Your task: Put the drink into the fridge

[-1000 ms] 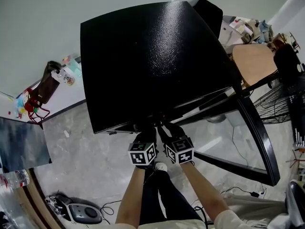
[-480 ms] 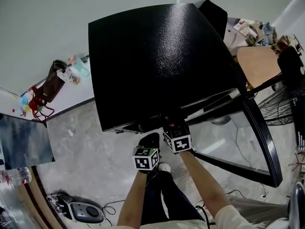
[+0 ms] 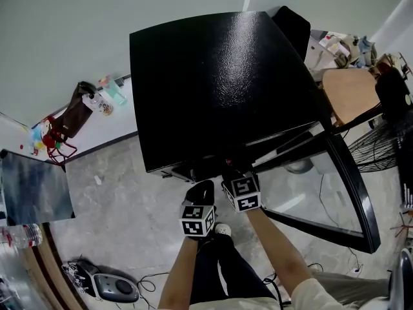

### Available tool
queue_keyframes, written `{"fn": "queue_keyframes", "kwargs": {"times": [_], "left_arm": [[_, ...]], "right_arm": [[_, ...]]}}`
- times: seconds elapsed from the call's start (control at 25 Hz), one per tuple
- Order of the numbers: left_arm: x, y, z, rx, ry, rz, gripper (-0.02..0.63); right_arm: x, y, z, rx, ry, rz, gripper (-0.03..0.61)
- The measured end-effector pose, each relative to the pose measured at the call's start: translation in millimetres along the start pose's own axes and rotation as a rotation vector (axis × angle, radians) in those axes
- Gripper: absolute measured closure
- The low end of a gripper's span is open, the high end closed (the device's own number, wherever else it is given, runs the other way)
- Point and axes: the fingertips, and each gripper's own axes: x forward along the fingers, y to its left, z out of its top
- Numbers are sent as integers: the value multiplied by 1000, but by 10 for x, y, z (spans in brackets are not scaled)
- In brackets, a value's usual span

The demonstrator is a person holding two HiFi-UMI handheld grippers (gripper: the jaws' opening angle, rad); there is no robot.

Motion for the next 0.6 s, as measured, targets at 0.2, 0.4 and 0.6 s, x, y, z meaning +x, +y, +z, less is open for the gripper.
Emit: {"fn": "queue_keyframes", "kwargs": {"times": [0.2, 0.4, 0.6], "left_arm": [[-276, -224, 569, 121, -128, 17, 609], [-747, -522, 1233, 208, -287, 51, 609], [-1307, -777, 1777, 269, -421, 110, 608]], "right_arm": [[-577, 61, 439, 49, -136, -22, 517], [-1308, 35, 931, 86, -259, -71, 558], [-1895, 40, 1324, 97, -337, -124, 558]]}}
